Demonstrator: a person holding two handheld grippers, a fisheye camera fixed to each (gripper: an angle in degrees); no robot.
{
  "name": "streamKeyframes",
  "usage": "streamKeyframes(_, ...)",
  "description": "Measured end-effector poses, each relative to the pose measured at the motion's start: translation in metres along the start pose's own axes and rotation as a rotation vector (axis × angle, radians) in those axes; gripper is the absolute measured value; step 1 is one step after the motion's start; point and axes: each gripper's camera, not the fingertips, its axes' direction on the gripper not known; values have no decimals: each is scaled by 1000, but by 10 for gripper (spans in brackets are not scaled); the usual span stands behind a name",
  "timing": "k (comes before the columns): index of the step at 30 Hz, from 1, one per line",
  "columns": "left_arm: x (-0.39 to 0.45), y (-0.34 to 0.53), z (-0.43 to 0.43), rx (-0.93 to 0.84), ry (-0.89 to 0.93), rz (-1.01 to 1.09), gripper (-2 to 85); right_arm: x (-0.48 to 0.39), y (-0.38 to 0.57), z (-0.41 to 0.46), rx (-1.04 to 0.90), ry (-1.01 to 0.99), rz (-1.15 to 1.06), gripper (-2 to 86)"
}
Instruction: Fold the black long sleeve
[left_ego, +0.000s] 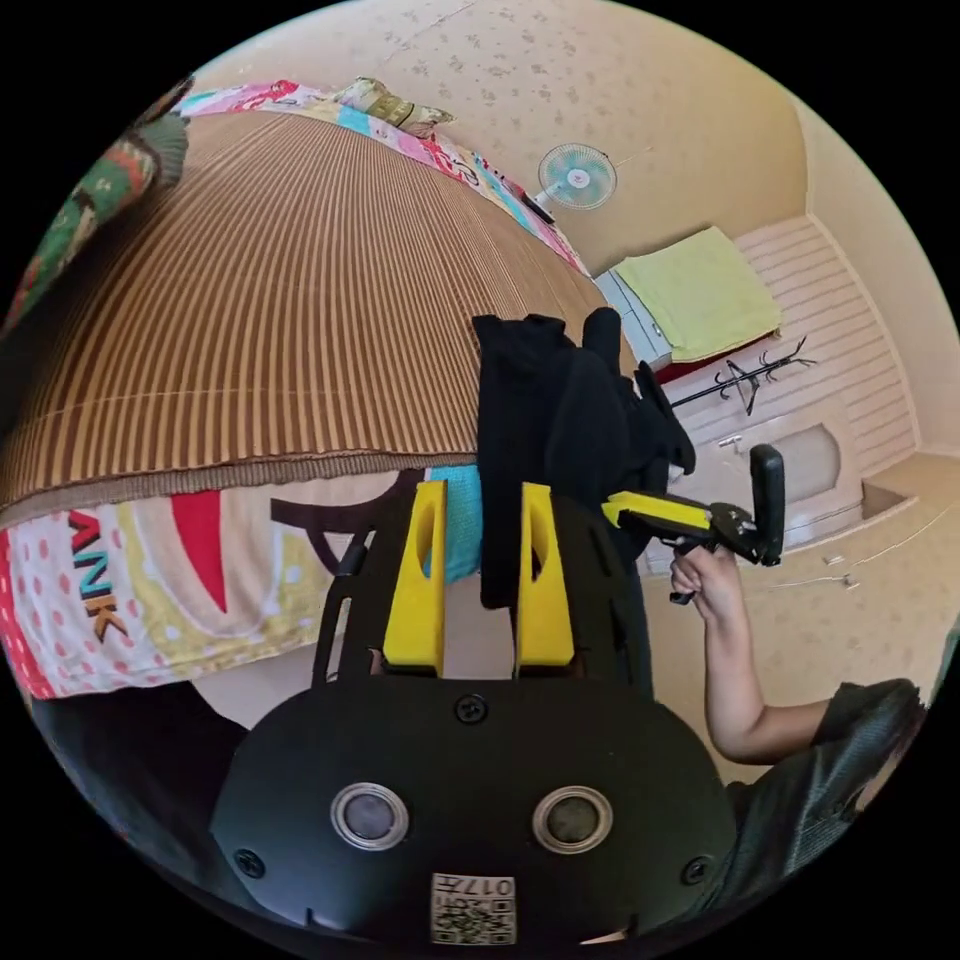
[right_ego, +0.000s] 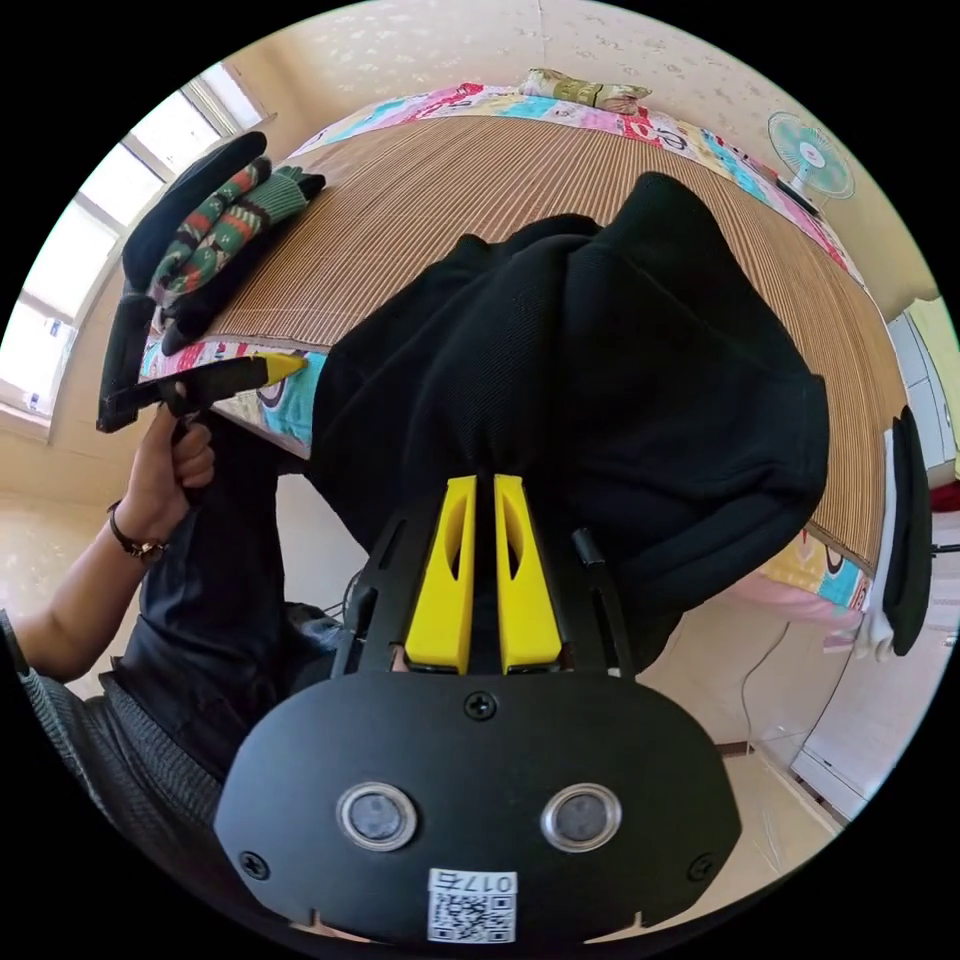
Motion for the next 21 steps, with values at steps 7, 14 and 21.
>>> streamKeyframes(7,-40,-4,12,-39,-60,9,75,44,42,25,61,-263,84,30)
streamKeyframes(14,-105,-1,32,-276,446,46,40,61,70,38,147,-739,-1,28)
streamKeyframes(21,-110,20,-136,52,991,514,34,75,124,-49,436,-1017,-418,26)
